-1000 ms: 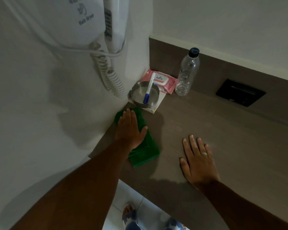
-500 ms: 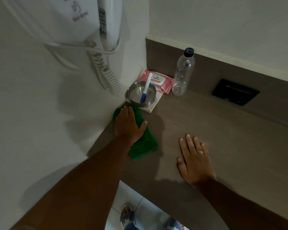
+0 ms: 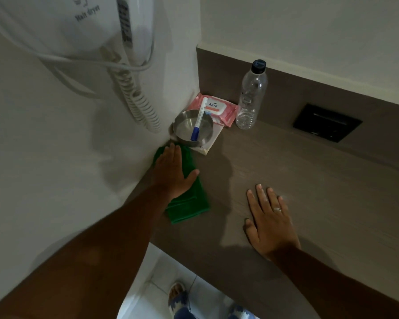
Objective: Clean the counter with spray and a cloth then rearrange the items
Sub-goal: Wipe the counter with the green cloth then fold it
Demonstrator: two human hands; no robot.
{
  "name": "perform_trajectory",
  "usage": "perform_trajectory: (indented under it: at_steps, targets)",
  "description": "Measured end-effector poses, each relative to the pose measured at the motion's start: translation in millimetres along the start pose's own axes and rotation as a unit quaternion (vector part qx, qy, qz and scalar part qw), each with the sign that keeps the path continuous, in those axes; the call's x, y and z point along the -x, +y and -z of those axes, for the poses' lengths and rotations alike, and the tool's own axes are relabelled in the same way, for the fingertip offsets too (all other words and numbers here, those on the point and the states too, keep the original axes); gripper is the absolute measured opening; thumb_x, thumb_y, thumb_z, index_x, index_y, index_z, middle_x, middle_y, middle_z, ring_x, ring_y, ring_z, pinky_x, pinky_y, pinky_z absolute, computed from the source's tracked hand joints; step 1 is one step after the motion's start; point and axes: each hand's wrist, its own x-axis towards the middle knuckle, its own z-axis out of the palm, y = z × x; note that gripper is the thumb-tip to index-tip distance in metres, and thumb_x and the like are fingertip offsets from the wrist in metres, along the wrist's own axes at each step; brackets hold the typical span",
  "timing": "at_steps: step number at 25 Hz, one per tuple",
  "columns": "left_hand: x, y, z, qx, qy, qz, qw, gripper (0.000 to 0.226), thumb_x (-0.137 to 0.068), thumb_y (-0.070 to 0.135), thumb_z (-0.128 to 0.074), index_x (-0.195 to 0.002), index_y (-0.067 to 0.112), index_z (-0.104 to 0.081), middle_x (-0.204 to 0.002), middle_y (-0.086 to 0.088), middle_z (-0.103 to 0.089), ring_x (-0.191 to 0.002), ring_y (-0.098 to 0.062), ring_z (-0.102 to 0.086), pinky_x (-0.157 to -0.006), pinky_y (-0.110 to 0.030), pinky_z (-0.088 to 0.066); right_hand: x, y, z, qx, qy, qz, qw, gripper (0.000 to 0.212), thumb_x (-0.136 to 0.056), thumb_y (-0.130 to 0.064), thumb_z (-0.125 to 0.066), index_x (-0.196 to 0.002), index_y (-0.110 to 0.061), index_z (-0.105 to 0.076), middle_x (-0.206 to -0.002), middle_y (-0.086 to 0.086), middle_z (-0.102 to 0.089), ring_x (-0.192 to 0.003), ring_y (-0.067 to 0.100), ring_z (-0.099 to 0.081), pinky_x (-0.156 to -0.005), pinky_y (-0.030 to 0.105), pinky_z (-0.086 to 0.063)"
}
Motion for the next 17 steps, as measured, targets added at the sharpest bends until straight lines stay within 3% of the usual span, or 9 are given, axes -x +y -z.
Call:
perform_trajectory:
  at_steps: [3,7,9,13,17]
  targets:
    - [41.0,-7.7,-3.1,0.023,-0.017,-0.041,0.999,0.097,-0.088,0.068,-0.039,-0.156,0.012,0.001,-0.164,-0.011,0.0,-0.151,-0.029,-0.001,-0.122,-0.044,-0.007,0.2,0.3,0.6,-0.009,-0.001,0.003,1.0,0.073,-0.091,-0.051,-0.028,-0.154,-0.016,-0.016,-0.161,0.013,-0.016,-0.148,0.032,-0.014,-0.119,0.049,-0.015]
    - [111.4,-52.2,-11.9,0.013,-0.033,-0.123,0.992,0.096,-0.085,0.071,-0.032,-0.156,0.016,-0.001,-0.165,-0.006,-0.001,-0.151,-0.024,0.0,-0.123,-0.046,-0.009,-1.4,0.7,2.6,-0.013,-0.008,-0.001,1.0,0.074,-0.091,-0.052,-0.028,-0.154,-0.016,-0.017,-0.161,0.014,-0.017,-0.148,0.033,-0.016,-0.119,0.052,-0.018]
    - [90.7,-59.5,-12.0,-0.021,-0.046,-0.087,0.995,0.098,-0.084,0.072,-0.033,-0.156,0.016,0.003,-0.165,-0.007,0.002,-0.151,-0.025,0.001,-0.122,-0.042,-0.004,-2.3,-1.0,2.3,-0.013,-0.016,0.0,1.0,0.074,-0.091,-0.053,-0.028,-0.154,-0.016,-0.017,-0.161,0.013,-0.016,-0.148,0.033,-0.015,-0.119,0.052,-0.017]
    - [54.3,-25.2,-14.3,0.008,0.008,0.029,1.0,0.095,-0.088,0.067,-0.038,-0.156,0.011,-0.003,-0.164,-0.012,-0.005,-0.151,-0.029,-0.007,-0.119,-0.04,-0.006,-1.7,-0.2,1.7,-0.008,-0.013,-0.002,1.0,0.075,-0.09,-0.052,-0.03,-0.154,-0.016,-0.016,-0.161,0.013,-0.015,-0.148,0.033,-0.014,-0.119,0.051,-0.014]
    - [127.7,-40.0,-32.1,0.033,0.018,-0.096,0.995,0.09,-0.088,0.063,-0.042,-0.155,0.011,-0.014,-0.163,-0.01,-0.012,-0.149,-0.027,-0.011,-0.119,-0.045,-0.014,-1.7,0.9,2.3,-0.023,-0.017,-0.001,1.0,0.075,-0.089,-0.05,-0.033,-0.154,-0.016,-0.017,-0.162,0.012,-0.015,-0.149,0.032,-0.013,-0.12,0.05,-0.012]
